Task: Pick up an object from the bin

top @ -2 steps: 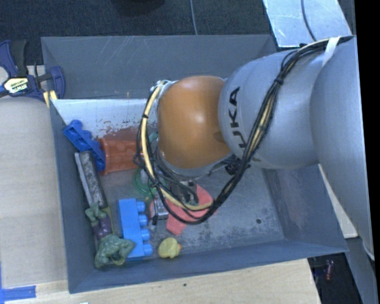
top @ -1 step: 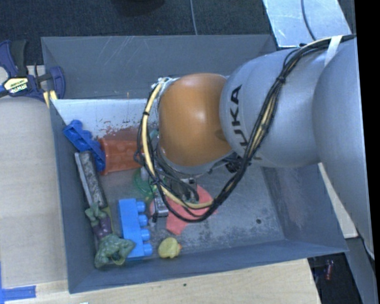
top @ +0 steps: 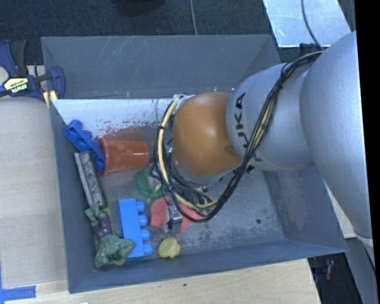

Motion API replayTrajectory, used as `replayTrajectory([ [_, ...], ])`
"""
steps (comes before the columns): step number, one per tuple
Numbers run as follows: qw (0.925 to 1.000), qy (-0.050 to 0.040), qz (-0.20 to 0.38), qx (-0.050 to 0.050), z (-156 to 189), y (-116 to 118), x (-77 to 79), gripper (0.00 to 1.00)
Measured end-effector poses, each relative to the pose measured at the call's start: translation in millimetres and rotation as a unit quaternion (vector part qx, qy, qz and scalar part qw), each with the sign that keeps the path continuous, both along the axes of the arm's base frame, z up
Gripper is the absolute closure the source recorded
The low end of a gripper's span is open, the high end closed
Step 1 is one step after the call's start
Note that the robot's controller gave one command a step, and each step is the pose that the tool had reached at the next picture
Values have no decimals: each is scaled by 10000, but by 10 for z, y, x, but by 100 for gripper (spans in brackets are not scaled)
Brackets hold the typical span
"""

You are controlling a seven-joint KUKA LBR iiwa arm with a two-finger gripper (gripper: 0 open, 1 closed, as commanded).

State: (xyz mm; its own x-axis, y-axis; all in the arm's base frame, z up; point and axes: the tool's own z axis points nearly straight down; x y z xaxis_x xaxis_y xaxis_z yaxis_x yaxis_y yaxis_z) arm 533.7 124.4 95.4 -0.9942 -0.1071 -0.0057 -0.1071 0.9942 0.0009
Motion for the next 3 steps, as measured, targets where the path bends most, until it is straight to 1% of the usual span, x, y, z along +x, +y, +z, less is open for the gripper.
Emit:
replayTrajectory([
  [1, 10000, -35, -30, 18, -170, -335, -19, 100],
  [2, 10000, -34, -29, 19, -168, -335, -19, 100],
  [3, 10000, -20, 92, 16, 559, -384, -4, 100],
])
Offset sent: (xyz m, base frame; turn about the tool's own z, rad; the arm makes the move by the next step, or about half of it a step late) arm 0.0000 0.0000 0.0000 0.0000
